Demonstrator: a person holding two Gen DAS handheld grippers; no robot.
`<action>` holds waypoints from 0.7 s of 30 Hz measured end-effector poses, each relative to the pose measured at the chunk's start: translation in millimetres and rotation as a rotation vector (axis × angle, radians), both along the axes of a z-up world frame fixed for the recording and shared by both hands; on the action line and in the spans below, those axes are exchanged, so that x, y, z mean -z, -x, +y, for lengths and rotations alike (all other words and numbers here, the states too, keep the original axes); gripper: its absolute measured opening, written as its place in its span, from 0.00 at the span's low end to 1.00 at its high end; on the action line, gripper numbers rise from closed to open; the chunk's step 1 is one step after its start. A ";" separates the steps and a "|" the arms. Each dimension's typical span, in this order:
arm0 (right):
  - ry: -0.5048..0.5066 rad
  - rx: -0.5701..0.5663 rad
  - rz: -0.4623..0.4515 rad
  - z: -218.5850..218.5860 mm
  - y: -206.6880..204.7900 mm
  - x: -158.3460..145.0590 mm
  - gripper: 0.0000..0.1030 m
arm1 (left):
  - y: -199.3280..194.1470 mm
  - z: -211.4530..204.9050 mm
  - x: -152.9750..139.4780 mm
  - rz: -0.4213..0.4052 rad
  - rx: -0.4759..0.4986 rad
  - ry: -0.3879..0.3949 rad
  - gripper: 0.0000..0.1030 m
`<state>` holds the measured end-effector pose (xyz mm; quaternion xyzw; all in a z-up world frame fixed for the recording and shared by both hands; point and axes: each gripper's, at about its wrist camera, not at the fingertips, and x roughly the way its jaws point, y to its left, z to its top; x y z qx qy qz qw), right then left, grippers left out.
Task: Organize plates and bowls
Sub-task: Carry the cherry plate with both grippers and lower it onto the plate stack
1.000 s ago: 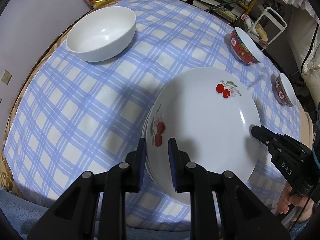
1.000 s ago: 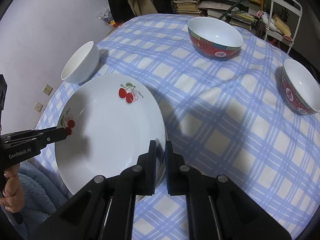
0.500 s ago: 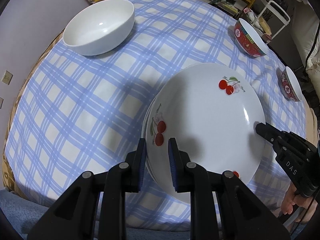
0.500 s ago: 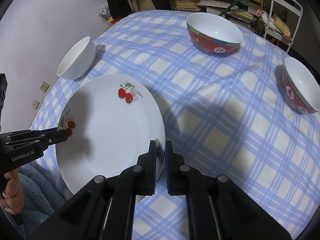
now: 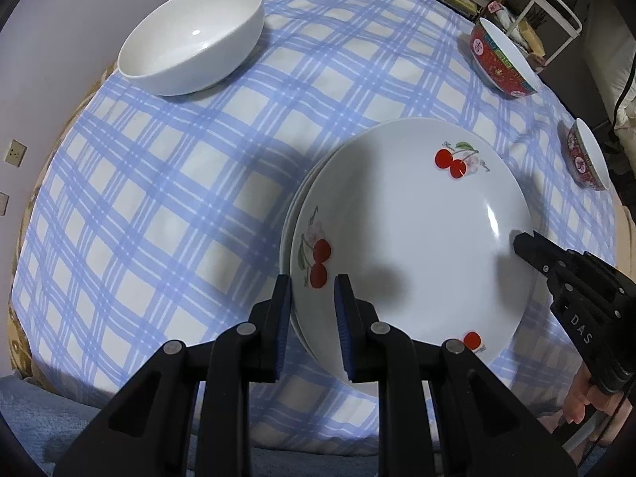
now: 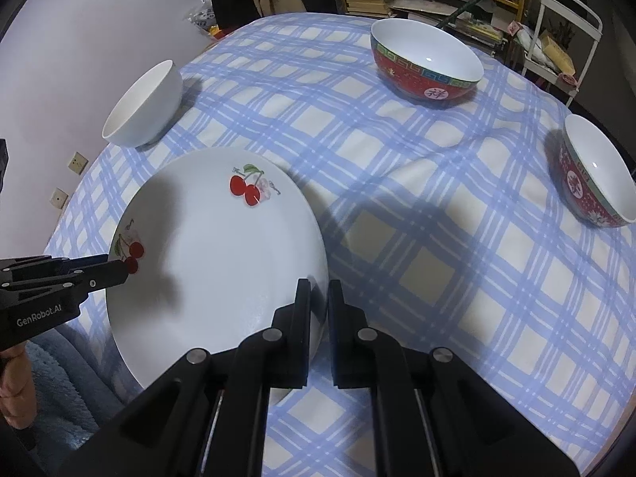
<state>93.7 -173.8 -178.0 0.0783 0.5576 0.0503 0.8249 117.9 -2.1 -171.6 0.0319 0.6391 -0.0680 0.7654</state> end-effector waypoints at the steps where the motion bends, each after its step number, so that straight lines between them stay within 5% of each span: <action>1: 0.001 -0.003 -0.001 0.4 -0.4 0.2 0.09 | -0.9 -0.2 0.6 0.001 0.006 -0.007 0.20; 17: 0.017 -0.012 -0.092 4.3 1.6 -21.7 0.12 | 0.4 3.8 -24.6 -0.067 -0.003 -0.029 0.26; 21: 0.010 -0.027 -0.148 7.1 -3.7 -34.6 0.16 | -6.3 19.8 -40.9 -0.109 -0.056 -0.002 0.44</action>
